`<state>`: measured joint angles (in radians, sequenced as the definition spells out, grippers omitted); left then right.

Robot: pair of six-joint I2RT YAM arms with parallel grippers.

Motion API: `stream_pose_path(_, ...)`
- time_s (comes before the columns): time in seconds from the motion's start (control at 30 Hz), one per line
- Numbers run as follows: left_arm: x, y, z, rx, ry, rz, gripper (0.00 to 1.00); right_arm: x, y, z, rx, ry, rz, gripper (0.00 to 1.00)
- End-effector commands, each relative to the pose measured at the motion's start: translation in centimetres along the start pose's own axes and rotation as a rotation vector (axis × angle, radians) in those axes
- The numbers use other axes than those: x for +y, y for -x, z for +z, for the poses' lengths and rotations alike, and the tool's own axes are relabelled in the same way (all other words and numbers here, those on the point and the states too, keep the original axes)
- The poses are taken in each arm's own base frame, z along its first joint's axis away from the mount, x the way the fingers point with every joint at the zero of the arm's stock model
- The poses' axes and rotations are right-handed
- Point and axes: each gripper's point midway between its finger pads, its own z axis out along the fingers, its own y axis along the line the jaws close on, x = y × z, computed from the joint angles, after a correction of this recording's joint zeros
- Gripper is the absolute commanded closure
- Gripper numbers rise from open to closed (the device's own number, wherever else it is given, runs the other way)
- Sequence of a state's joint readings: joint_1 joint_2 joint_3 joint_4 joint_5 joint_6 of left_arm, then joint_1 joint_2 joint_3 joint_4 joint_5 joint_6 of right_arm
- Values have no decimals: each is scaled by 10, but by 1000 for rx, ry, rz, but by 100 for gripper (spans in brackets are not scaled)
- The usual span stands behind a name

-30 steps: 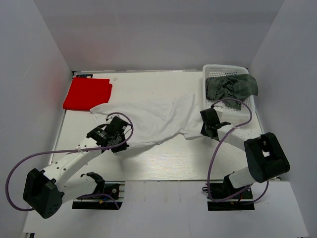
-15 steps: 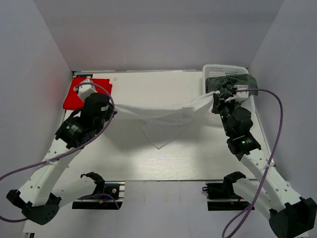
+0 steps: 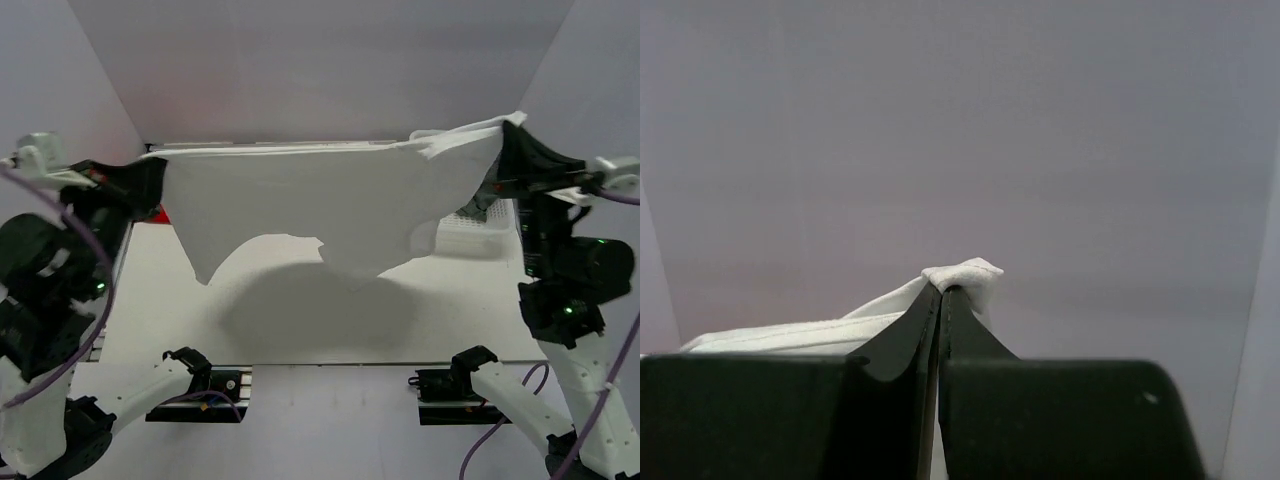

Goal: Fold and stack the t-shirts
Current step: Flatten out the tshirt

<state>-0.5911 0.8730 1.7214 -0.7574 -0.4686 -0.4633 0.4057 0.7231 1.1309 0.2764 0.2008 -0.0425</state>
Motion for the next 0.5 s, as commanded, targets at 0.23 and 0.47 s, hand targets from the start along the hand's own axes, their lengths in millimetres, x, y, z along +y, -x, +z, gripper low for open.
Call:
stream_pose_path(0.23, -52, 96, -83, -174, -358, 56, 100, 6, 174, -7, -294, 74, -47, 100)
stream_pose_path(0.47, -45, 68, -41, -93, -242, 79, 100, 4, 149, 24, -279, 35, -41, 100)
